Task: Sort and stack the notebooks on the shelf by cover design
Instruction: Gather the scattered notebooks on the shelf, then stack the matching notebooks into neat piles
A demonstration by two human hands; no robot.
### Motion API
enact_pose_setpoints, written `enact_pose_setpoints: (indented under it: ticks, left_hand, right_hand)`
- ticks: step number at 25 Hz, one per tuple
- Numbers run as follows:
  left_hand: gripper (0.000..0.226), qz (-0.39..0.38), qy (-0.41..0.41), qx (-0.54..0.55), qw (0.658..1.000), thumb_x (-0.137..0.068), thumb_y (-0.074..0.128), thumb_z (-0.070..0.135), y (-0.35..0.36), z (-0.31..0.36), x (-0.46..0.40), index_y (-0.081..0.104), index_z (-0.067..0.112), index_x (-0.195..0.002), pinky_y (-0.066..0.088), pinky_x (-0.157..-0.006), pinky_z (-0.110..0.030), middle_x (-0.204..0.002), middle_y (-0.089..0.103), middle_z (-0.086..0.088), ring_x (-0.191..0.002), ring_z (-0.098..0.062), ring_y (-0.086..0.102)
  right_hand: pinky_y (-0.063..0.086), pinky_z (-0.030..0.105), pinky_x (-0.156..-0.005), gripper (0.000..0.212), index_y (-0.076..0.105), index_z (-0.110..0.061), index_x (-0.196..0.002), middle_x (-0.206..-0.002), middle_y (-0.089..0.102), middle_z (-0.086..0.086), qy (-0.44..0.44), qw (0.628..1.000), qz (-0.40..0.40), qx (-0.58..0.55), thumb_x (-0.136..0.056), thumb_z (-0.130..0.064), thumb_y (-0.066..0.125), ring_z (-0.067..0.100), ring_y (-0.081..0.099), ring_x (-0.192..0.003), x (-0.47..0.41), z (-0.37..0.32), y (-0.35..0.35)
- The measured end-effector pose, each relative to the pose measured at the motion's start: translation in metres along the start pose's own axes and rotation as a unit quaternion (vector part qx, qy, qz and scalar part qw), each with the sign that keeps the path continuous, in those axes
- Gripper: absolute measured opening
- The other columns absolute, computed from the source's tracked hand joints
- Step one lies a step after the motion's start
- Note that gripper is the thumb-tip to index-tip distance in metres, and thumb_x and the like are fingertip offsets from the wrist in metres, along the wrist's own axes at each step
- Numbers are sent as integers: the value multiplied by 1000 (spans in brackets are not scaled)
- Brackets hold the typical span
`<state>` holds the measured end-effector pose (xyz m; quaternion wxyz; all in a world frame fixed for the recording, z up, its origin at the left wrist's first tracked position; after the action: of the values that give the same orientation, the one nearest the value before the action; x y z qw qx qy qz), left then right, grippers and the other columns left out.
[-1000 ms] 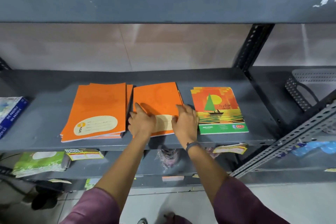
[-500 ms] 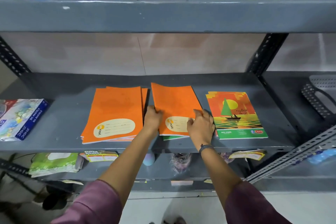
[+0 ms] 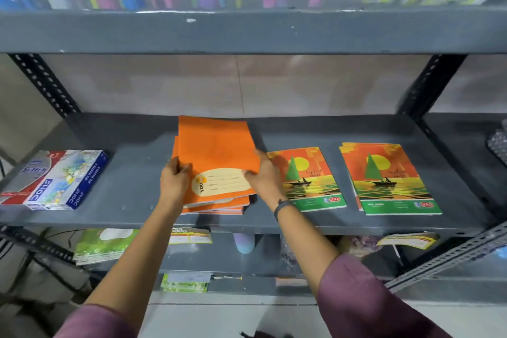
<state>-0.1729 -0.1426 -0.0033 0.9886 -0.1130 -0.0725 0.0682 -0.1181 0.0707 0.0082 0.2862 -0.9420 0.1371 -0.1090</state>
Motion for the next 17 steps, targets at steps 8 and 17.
enact_pose_setpoints:
  ticks: [8,17]
  left_hand:
    - [30,110,85,-417,898,-85,52,22,-26,17,22,56,10,-112,42,-82,-46,-119,54,-18,-107,-39,48]
    - [45,-153,313,-326,879,-84,46,8,159,26,122,47,10,-129,35,-105,-35,-137,46,-16,-123,-32,44]
  right_hand:
    - [42,42,-100,54,43,-21,-141,-137,53,7,-70,970,65,222,-90,-32,56,30,41,-130,10,15,3]
    - [22,48,-116,59,36,-19,-146,-157,26,16,17,926,77,369,-96,-51,34,36,19,-146,10,118,-81]
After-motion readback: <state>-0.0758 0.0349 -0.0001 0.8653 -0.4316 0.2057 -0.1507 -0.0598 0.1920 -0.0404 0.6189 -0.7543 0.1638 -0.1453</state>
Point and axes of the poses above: each hand's wrist, its own x-axis away from the middle knuckle, its own y-axis out of the palm, z = x × y, the point moved 8 cm from there along -x, towards the middle knuckle
